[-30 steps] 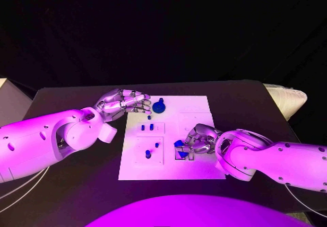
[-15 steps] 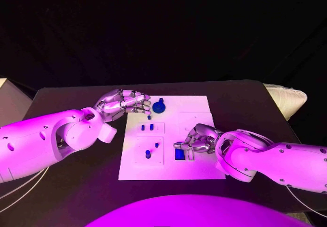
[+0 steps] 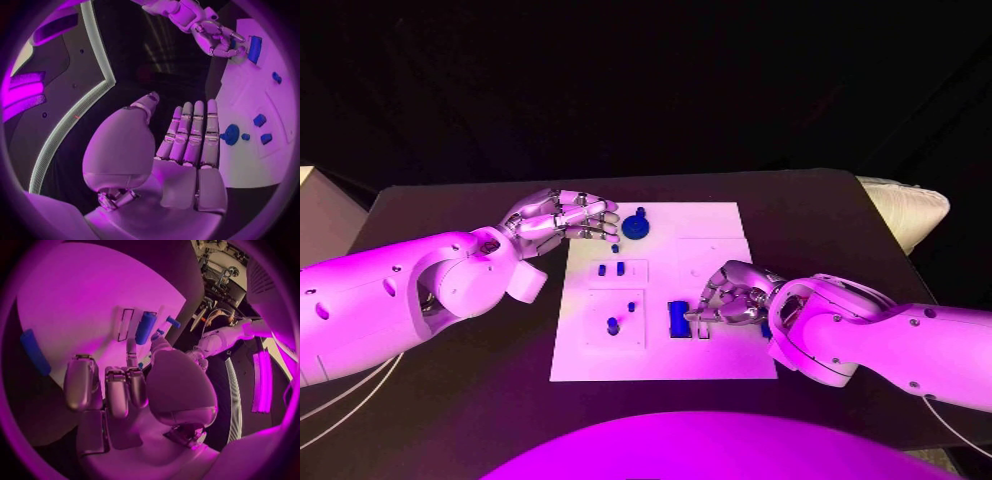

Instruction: Assemble the parts on the task board

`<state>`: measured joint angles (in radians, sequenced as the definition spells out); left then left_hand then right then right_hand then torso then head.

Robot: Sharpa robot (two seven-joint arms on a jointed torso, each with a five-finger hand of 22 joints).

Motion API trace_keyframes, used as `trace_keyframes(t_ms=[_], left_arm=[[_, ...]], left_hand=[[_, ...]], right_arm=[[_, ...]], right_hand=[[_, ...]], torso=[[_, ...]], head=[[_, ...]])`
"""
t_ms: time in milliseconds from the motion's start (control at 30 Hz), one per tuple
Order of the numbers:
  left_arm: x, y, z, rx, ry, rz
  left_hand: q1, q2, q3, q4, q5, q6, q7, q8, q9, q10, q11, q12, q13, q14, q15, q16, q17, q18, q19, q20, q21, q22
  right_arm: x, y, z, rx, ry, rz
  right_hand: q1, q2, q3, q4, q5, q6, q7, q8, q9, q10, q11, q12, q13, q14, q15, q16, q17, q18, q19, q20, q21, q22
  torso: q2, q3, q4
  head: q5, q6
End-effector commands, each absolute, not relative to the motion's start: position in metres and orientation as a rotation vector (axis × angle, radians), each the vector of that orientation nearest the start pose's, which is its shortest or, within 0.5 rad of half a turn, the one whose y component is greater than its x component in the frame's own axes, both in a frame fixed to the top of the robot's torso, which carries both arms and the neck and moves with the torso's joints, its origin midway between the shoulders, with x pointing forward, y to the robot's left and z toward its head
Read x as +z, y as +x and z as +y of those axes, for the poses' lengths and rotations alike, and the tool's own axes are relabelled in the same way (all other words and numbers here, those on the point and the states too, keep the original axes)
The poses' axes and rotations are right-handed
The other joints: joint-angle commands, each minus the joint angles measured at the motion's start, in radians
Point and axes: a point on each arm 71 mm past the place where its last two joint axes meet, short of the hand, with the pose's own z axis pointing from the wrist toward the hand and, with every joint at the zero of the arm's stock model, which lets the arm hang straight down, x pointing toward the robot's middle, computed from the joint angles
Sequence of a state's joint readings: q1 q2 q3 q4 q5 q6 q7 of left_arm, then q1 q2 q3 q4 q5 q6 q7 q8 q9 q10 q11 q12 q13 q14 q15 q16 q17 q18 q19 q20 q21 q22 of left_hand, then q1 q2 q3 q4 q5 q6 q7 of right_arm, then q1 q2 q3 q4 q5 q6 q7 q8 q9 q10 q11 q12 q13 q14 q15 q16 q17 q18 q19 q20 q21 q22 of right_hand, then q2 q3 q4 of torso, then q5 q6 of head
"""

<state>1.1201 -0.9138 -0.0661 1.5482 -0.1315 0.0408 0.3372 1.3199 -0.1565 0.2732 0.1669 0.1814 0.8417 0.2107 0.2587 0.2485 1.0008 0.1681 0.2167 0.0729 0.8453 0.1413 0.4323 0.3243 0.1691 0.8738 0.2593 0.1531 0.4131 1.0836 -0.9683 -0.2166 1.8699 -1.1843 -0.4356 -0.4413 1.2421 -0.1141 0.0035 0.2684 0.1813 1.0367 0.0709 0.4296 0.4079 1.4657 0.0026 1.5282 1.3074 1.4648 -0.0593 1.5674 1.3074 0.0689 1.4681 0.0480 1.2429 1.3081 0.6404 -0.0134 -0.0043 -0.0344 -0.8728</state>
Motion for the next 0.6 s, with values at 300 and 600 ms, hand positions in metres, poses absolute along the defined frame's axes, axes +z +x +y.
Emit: trace_keyframes(t_ms=[300, 600], left_arm=[[-0.222, 0.452, 0.212, -1.764, -0.988, 1.751], [-0.222, 0.452, 0.209, -1.770, -0.985, 1.752]], left_hand=[[0.013, 0.002, -0.005, -0.002, 0.001, -0.002, 0.012, 0.002, -0.002, -0.004, 0.005, -0.004, 0.000, 0.007, 0.000, -0.007, 0.001, 0.013, 0.007, 0.000, -0.006, -0.002], [0.013, 0.002, -0.005, -0.002, 0.001, -0.002, 0.012, 0.002, -0.002, -0.004, 0.005, -0.004, 0.000, 0.007, 0.000, -0.007, 0.001, 0.013, 0.007, 0.000, -0.006, -0.002]], right_arm=[[-0.259, 0.362, -0.229, 0.742, 0.521, 2.017], [-0.246, 0.373, -0.288, 0.649, 0.634, 2.004]], right_hand=[[0.083, -0.003, 0.045, 0.011, 0.022, -0.077, 0.030, -0.045, -0.029, 0.072, 0.019, -0.009, 0.224, 0.103, 0.013, -0.002, 0.250, -0.003, -0.002, 0.007, -0.042, 0.139], [0.084, -0.006, 0.048, 0.015, 0.016, -0.075, 0.035, -0.054, -0.033, 0.069, 0.025, -0.014, 0.220, 0.103, 0.019, -0.001, 0.251, -0.003, -0.002, 0.013, -0.040, 0.141]], torso=[[-0.001, -0.0021, -0.0001], [0.001, -0.0018, 0.0006]], head=[[-0.017, 0.000], [-0.029, 0.000]])
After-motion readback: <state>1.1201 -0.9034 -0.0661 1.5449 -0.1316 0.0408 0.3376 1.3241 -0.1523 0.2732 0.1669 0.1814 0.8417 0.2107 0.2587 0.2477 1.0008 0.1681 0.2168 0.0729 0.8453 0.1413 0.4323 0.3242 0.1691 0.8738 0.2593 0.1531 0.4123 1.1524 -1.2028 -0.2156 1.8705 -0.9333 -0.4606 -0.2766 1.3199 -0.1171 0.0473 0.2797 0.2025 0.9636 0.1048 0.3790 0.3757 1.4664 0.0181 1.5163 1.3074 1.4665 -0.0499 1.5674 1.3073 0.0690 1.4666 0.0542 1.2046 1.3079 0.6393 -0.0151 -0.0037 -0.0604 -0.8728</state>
